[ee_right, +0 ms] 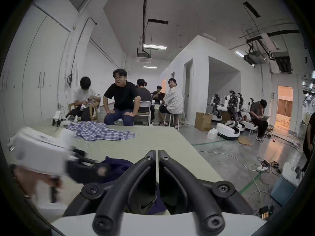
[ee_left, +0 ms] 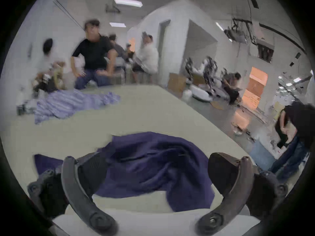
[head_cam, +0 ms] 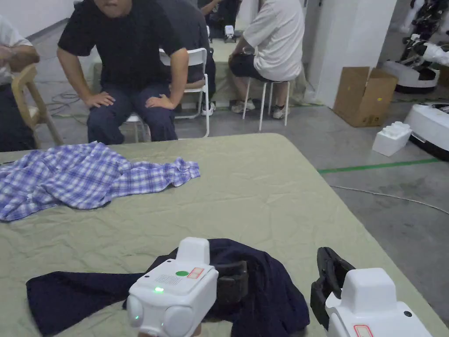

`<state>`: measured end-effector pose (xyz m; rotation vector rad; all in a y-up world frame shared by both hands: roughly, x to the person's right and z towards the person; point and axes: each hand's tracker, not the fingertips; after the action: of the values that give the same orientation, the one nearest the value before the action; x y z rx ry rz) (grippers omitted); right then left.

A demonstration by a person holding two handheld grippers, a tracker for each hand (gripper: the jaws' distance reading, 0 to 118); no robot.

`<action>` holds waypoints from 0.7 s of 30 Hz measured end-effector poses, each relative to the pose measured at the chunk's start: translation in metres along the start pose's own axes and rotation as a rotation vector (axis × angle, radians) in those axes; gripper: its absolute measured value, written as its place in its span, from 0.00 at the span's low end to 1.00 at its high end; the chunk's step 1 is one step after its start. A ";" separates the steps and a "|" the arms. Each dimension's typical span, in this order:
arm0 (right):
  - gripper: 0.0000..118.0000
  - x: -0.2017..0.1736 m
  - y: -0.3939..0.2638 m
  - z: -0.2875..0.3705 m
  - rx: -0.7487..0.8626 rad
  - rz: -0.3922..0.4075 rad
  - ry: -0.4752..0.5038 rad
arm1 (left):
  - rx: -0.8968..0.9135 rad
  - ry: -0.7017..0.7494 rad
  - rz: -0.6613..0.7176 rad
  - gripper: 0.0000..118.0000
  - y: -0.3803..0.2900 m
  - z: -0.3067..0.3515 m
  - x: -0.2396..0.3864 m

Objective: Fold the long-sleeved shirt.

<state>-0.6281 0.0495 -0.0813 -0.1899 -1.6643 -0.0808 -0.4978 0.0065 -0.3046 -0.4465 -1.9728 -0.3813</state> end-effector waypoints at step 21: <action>0.01 -0.063 -0.002 0.013 0.018 0.037 0.100 | -0.063 0.160 0.101 0.92 -0.063 0.149 -0.069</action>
<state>-0.6352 0.0453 -0.1449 -0.1995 -1.5609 -0.0465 -0.6172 0.0082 -0.4338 -0.5377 -1.7799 -0.4037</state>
